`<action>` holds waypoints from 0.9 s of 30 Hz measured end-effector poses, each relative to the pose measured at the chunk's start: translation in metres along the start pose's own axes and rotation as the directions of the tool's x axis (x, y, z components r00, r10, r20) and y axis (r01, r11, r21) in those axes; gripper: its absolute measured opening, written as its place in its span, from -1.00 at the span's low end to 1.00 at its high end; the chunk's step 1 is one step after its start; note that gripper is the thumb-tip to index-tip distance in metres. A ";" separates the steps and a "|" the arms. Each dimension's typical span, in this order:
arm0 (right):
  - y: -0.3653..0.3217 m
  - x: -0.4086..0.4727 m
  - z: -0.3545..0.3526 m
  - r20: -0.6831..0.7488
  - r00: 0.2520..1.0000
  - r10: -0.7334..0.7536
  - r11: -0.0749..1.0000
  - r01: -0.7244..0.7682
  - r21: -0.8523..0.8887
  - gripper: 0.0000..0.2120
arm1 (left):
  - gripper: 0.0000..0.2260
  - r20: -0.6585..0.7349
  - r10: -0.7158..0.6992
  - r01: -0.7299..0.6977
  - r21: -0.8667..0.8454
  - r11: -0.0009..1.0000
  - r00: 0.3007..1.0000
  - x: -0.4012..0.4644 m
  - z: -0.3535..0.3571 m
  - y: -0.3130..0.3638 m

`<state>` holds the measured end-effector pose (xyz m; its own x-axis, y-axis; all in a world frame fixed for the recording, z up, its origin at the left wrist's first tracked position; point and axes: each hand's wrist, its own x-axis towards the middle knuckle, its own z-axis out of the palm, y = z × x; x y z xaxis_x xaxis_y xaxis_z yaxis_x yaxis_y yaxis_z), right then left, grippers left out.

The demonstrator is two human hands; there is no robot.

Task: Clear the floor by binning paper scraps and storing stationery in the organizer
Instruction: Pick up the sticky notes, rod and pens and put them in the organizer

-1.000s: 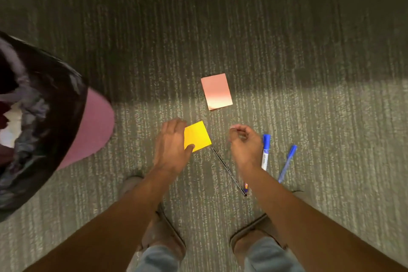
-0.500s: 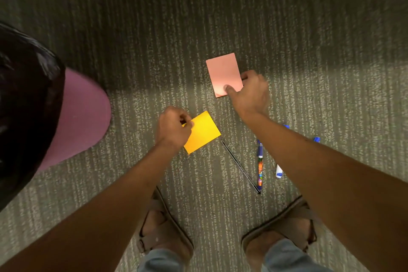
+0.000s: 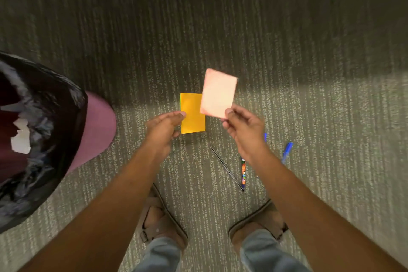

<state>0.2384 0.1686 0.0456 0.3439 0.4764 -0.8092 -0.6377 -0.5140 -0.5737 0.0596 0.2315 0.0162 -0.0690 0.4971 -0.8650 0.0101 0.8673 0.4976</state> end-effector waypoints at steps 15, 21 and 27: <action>-0.010 -0.027 -0.009 0.029 0.993 -0.113 0.982 0.116 -0.146 -0.73 | -0.90 0.389 -0.020 0.170 -0.354 0.920 0.921 -0.045 0.026 0.020; -0.010 -0.028 -0.015 0.078 0.988 -0.136 0.971 0.148 -0.186 -0.80 | -0.91 0.405 -0.031 0.190 -0.358 0.914 0.914 -0.046 0.024 0.016; -0.007 -0.027 -0.018 0.045 0.986 -0.158 0.948 0.164 -0.272 -0.74 | -0.81 0.419 -0.058 0.217 -0.343 0.914 0.906 -0.047 0.025 0.014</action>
<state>0.2460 0.1463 0.0689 0.4087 0.5834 -0.7019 -0.3603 -0.6034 -0.7114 0.0876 0.2209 0.0621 0.3553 0.4110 -0.8395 -0.3476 0.8918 0.2895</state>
